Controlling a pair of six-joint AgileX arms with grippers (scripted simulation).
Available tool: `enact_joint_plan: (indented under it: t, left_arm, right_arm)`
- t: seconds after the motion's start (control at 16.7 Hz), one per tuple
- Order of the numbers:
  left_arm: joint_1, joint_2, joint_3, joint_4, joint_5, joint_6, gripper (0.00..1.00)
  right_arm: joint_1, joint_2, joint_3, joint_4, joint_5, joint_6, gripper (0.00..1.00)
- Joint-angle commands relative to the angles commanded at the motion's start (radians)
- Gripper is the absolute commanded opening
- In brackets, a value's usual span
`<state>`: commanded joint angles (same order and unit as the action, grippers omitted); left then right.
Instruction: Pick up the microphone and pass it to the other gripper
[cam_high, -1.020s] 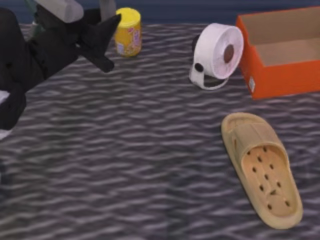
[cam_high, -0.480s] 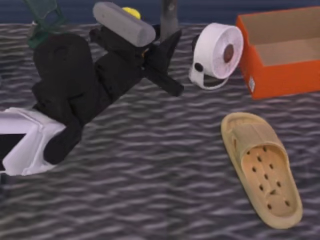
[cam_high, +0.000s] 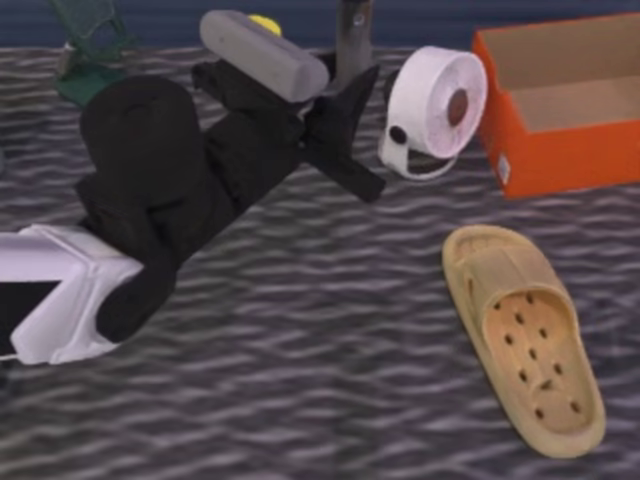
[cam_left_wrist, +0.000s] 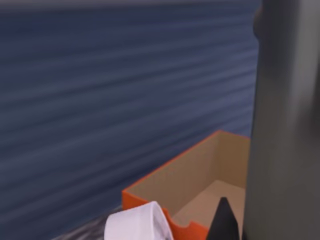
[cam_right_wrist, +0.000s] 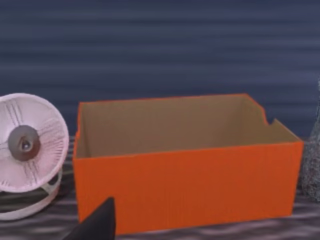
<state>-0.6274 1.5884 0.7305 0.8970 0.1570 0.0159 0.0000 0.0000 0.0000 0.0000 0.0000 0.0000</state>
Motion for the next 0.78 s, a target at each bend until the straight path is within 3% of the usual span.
enact_joint_plan:
  t: [0.3,0.42,0.6,0.78]
  left_arm:
    - [-0.002,-0.003,-0.002,0.001,-0.002,0.0,0.0]
    - [-0.002,-0.003,-0.002,0.001,-0.002,0.0,0.0]
    - [-0.002,-0.003,-0.002,0.001,-0.002,0.0,0.0]
    - [-0.002,-0.003,-0.002,0.001,-0.002,0.0,0.0]
  right_arm:
    - [0.001,0.001,0.001,0.001,-0.001,0.0,1.0]
    - [0.012,0.034,0.026,0.023,-0.024,0.001,1.0]
    - [0.051,0.162,0.112,0.1,-0.105,0.005,1.0]
    - [0.108,0.386,0.234,0.21,-0.222,0.01,1.0]
